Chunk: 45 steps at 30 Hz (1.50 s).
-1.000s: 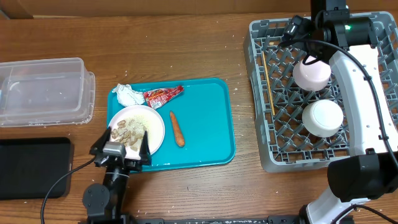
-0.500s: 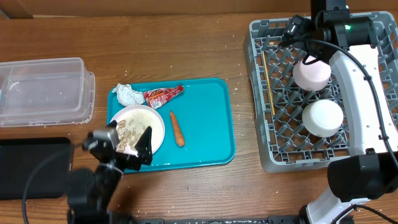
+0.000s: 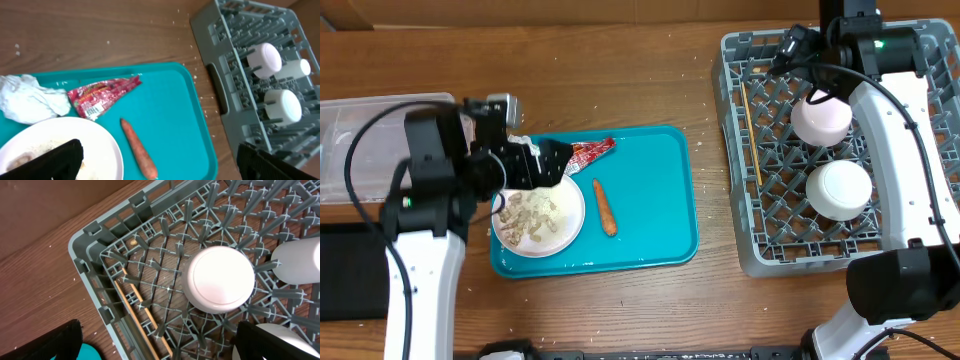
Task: Sort waste into correct bins and load items into the dishwasher
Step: 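Move the left gripper to the white plate and grasp its rim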
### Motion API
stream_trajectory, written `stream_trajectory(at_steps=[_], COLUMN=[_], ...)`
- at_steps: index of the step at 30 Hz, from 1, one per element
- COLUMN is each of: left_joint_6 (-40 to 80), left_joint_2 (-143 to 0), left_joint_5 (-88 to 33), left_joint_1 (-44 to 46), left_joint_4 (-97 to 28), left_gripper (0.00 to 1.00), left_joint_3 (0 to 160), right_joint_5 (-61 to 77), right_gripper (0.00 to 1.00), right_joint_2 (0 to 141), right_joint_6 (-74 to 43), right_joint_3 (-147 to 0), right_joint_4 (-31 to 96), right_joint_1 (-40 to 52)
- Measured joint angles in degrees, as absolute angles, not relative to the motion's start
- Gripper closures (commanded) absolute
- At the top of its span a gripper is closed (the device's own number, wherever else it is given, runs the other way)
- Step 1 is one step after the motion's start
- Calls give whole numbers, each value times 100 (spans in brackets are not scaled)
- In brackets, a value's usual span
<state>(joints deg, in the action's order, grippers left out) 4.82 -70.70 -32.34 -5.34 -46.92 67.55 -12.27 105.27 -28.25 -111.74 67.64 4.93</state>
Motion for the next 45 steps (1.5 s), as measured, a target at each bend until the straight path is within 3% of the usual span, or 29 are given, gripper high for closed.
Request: stream_trajectory(at_steps=[7,18,29,41,45], left_joint_6=[449,910,2617,3124,3157], left_joint_2=[-7575,-8344,-9424,-9944,-10230], left_joint_5=[-2895,-2633,-217,770,836], left_joint_1=[-272,493,1717,1680,1708], left_joint_4=[-5634,-5669,-6104,-6012,-5953], left_gripper=[0,0,0,0,15], left_joint_3=[6952,6954,6954,6954,6954], right_joint_5=[-1227,-1225,-1227,-1229,-1227], right_gripper=[0,0,0,0,0], right_joint_2=[10527,10527,10527,10527,10527], right_joint_6=[-2827,-2827,-2827,-2827,-2823], right_joint_3=[-11174,-11174,-11174,-11174,-11174], right_joint_4=[6761,6764,6766,6761,6764], right_joint_1=[493,493,493,493,493])
